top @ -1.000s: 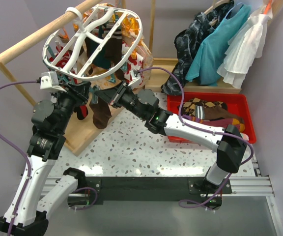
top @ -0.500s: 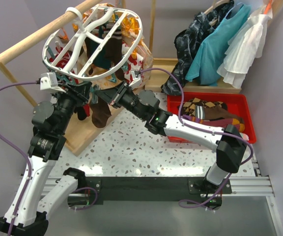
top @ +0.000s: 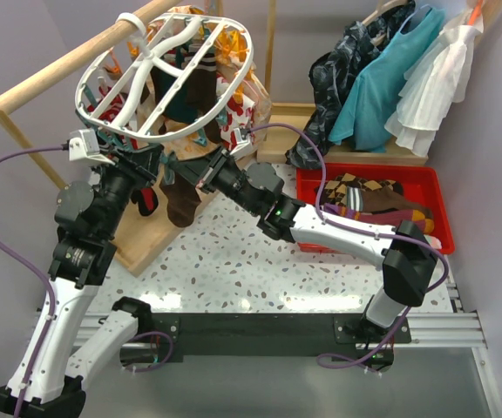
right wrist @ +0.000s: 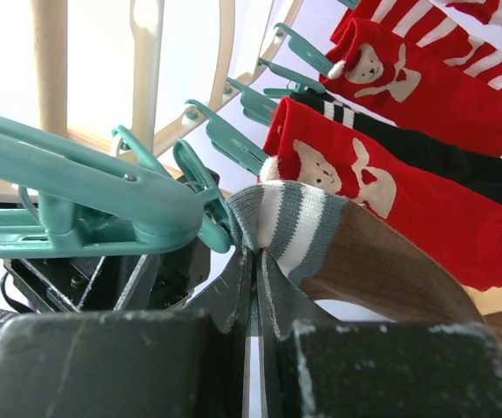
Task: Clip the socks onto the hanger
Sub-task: Clamp the sock onto the hanger.
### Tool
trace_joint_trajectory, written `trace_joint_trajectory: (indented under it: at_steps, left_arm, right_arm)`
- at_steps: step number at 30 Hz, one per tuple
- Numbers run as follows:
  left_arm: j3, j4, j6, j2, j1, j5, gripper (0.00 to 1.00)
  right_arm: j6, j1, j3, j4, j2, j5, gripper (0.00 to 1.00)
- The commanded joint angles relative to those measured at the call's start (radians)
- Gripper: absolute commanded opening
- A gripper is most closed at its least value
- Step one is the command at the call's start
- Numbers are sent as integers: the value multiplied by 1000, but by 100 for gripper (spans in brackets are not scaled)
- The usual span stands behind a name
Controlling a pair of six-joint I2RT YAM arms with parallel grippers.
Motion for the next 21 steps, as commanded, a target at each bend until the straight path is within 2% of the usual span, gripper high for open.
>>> trace_joint_trajectory:
  at_steps: [1, 13, 21]
  left_arm:
    - [-24, 0, -7, 4, 1, 28, 0]
    - [-35, -8, 44, -2, 1, -35, 0]
    - [-36, 12, 10, -7, 1, -1, 0]
  right_arm:
    - [20, 7, 27, 77, -16, 31, 0]
    - [30, 8, 31, 76, -31, 15, 0]
    - [50, 8, 40, 88, -8, 17, 0]
